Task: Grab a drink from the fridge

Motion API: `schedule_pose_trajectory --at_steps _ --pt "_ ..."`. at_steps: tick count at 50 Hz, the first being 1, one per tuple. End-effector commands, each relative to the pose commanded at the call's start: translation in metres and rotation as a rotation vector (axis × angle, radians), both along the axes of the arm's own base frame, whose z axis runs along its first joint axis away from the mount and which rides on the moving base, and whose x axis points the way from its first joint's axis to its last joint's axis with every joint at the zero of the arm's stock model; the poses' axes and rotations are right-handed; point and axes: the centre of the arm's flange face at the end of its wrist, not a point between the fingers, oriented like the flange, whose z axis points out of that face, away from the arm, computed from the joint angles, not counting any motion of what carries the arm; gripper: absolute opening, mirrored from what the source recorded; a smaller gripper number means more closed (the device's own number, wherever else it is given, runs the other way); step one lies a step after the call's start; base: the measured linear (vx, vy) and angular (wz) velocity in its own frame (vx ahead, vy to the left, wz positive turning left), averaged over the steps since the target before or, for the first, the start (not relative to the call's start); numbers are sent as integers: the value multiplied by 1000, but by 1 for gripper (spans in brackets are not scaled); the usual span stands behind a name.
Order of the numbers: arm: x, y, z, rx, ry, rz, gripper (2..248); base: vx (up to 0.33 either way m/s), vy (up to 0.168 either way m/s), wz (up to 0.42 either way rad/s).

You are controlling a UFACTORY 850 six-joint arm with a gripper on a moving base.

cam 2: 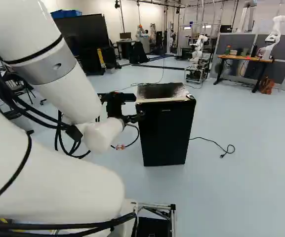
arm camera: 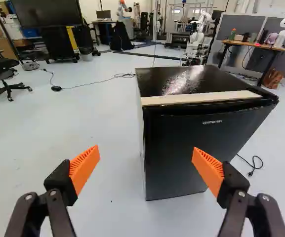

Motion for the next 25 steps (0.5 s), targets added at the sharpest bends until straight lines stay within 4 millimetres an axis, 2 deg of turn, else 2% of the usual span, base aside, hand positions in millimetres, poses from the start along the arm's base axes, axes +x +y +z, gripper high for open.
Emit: schedule_pose_trajectory --at_steps 25 --pt "1 1 0 0 0 5 247 37 66 -13"
